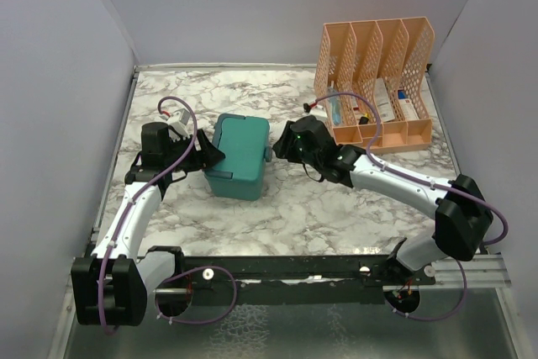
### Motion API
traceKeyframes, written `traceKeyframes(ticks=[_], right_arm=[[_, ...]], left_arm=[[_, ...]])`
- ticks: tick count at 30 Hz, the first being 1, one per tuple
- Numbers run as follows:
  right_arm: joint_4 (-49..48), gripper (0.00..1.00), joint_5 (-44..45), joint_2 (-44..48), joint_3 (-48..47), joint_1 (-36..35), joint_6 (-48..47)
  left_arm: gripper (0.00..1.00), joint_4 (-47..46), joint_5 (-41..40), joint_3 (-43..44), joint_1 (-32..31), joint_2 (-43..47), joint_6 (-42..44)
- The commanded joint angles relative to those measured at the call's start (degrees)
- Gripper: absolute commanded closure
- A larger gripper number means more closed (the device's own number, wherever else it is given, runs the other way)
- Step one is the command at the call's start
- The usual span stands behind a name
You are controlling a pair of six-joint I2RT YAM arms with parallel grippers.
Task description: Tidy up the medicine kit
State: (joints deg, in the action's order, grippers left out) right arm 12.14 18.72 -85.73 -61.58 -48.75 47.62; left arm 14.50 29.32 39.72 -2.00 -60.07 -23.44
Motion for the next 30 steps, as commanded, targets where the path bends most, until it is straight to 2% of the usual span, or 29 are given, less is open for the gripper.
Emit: traceKeyframes(ticks=[1,4,10,18,24,30], right_arm=[[-4.7,0.53,-6.97,0.32,0.92,0.15,-3.31],[-5.77,0.54,-9.49,-0.87,0.94,0.57,-2.26],[-7.6,0.68,-12.03,-3.64,1.46,1.11,0.21],[-10.16,0.8,-12.6,-4.01,2.72,1.31,0.96],[-13.89,0.86,-15.12,-3.88,4.78,2.04,1.6],[-20.42,0.91,-21.32,-3.89,8.92,3.84,3.37]], left_arm=[[0.3,5.87,-2.18,-2.11,-0.29,-1.29,1.96],[0.3,5.82,-2.24,-2.11,-0.34,-1.29,1.94],[0.3,5.84,-2.16,-2.11,-0.32,-1.44,1.97],[0.3,5.84,-2.23,-2.11,-0.29,-1.67,1.97],[0.3,5.8,-2.12,-2.11,-0.29,-1.87,1.97],[0.3,5.88,-1.99,-2.11,-0.29,-2.05,1.94]])
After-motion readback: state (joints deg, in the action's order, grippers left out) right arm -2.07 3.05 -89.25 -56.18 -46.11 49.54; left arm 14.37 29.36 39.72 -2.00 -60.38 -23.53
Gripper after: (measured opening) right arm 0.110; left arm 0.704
